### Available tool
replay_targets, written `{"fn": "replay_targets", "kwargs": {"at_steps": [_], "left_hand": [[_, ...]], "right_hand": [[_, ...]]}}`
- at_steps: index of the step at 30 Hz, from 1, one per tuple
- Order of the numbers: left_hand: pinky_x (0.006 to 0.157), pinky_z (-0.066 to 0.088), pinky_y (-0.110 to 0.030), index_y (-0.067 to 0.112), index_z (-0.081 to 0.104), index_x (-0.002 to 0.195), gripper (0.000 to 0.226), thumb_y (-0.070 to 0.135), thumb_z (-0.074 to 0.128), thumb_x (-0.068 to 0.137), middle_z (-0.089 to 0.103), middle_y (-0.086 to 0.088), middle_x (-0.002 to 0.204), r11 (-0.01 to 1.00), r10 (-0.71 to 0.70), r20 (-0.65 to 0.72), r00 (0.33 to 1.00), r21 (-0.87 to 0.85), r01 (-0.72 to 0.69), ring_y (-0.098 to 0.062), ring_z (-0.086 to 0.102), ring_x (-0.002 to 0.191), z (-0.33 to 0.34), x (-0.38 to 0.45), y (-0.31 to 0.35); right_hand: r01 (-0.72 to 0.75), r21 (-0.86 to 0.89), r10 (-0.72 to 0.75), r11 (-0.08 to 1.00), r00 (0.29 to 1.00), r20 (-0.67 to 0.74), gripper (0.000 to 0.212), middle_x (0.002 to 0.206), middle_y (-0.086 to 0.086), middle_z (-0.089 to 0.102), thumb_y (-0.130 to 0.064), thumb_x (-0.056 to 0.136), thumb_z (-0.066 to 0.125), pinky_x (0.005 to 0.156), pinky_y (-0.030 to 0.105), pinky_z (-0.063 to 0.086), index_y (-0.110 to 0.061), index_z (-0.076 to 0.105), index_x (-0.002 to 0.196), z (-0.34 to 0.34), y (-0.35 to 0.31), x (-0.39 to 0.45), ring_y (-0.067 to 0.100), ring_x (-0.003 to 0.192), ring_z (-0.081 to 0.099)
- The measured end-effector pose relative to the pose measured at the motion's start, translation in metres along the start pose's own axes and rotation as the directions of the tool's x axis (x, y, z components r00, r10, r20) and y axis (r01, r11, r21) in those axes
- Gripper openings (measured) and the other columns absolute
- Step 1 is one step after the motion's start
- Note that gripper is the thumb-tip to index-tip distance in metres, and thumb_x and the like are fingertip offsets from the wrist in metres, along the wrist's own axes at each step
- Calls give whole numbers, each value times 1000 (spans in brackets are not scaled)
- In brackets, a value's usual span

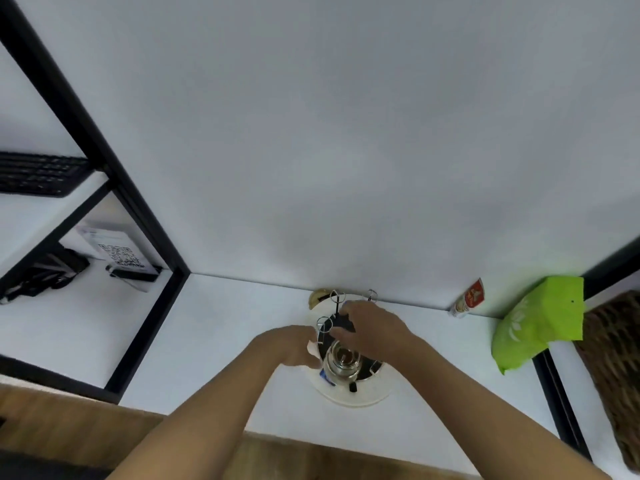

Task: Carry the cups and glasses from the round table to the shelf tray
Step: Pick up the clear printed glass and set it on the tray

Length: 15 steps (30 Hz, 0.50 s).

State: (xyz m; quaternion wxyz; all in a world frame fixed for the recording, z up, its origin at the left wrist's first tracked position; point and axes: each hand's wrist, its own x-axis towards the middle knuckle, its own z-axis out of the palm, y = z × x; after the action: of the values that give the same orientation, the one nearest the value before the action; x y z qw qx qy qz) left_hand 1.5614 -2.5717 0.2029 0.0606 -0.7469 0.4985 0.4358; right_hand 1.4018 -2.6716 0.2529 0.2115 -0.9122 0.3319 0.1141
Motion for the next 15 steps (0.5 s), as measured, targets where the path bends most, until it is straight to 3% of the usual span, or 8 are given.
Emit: {"fn": "replay_targets", "kwargs": {"at_steps": [3,5,6,8,10,11,13,15], "left_hand": [[107,42,-36,25,41,149,70,57,64,92,47,0,152,997,5,-140,990,73,6,-21,50,132,-63,-32,19],[105,45,-39,29,38,149,69,58,63,91,47,3,151,996,80,-350,933,73,-57,-19,52,130,-105,-58,36],[105,45,-38,31,35,151,69,56,62,92,44,5,154,991,134,-493,860,79,-110,-18,50,133,-124,-73,45],[107,41,-36,32,29,155,71,54,60,95,31,9,162,969,239,-766,597,151,-194,-15,38,144,-158,-105,64],[113,35,-39,31,23,158,72,50,57,97,18,9,168,949,293,-906,307,236,-210,-15,20,153,-184,-135,82],[114,34,-40,31,22,159,73,49,57,98,14,9,169,944,298,-931,209,255,-209,-15,15,155,-193,-147,88],[115,32,-41,29,21,160,74,47,57,97,12,8,169,941,302,-948,102,278,-195,-17,11,156,-205,-163,98],[116,33,-43,27,23,159,75,46,59,96,13,5,170,938,319,-946,53,307,-159,-19,12,156,-207,-170,102]], "right_hand": [[79,36,-71,996,983,-171,52,140,-5,51,-53,97,54,99,36,46,-26,47,141,-59,-14,-2,17,125,53],[158,31,-137,987,927,-348,55,144,-6,46,-50,98,54,98,37,48,-25,44,145,-102,-24,-7,18,128,51],[205,21,-174,978,877,-447,56,146,-5,44,-49,98,55,97,38,49,-24,43,147,-124,-29,-10,19,129,50],[298,-3,-236,955,750,-618,58,147,-5,43,-46,97,58,95,39,51,-24,42,148,-163,-39,-19,19,130,48],[383,-6,-262,924,622,-738,59,149,-8,42,-48,96,57,94,35,52,-26,41,148,-193,-48,-32,15,131,48],[416,-6,-267,909,573,-774,60,150,-9,41,-50,95,56,95,34,51,-27,41,149,-204,-51,-38,14,133,46],[441,-32,-282,897,513,-811,62,153,-10,38,-52,95,52,97,36,51,-28,39,150,-216,-55,-44,13,139,42],[438,-44,-282,898,494,-822,64,156,-9,35,-54,94,50,98,39,51,-28,38,150,-220,-56,-48,13,143,38]]}}
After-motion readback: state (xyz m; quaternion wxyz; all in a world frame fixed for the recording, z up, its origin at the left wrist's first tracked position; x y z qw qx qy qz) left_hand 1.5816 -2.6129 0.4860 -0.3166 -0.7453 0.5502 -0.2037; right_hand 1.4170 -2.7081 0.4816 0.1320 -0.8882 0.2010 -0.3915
